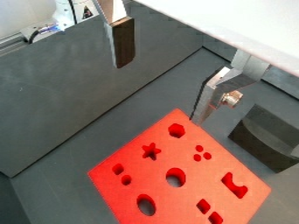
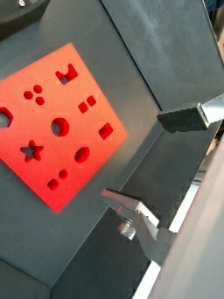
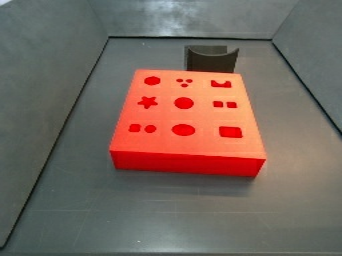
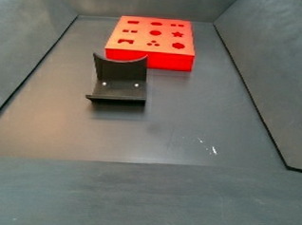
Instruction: Insert the round object.
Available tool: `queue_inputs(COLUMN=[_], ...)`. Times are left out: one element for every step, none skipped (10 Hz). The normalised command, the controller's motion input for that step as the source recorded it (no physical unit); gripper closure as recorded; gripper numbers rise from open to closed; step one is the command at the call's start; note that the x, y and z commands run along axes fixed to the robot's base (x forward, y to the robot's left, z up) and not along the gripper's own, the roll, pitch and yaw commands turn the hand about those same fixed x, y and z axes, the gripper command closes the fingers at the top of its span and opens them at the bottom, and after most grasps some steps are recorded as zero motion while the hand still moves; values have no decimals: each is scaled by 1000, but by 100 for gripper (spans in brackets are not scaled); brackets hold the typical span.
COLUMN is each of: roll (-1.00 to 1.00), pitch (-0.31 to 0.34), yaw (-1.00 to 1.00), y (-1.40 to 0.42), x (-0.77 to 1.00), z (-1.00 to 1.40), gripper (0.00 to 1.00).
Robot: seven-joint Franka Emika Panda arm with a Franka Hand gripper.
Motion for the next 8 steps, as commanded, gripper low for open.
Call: queue_inputs(roll=[27, 0, 0, 96, 110, 0, 0, 29], pitch=[0, 27, 0, 29, 51, 0, 0, 0], yaw=[0, 0, 0, 0, 37, 54, 49, 9], y=[-89, 0, -51, -220, -151, 0, 0, 0], x=[0, 3, 0, 500, 1000, 1000, 1000, 1000], z=[-69, 0, 0, -226, -351, -266, -249, -211], gripper=[100, 100, 100, 100, 100, 100, 100, 100])
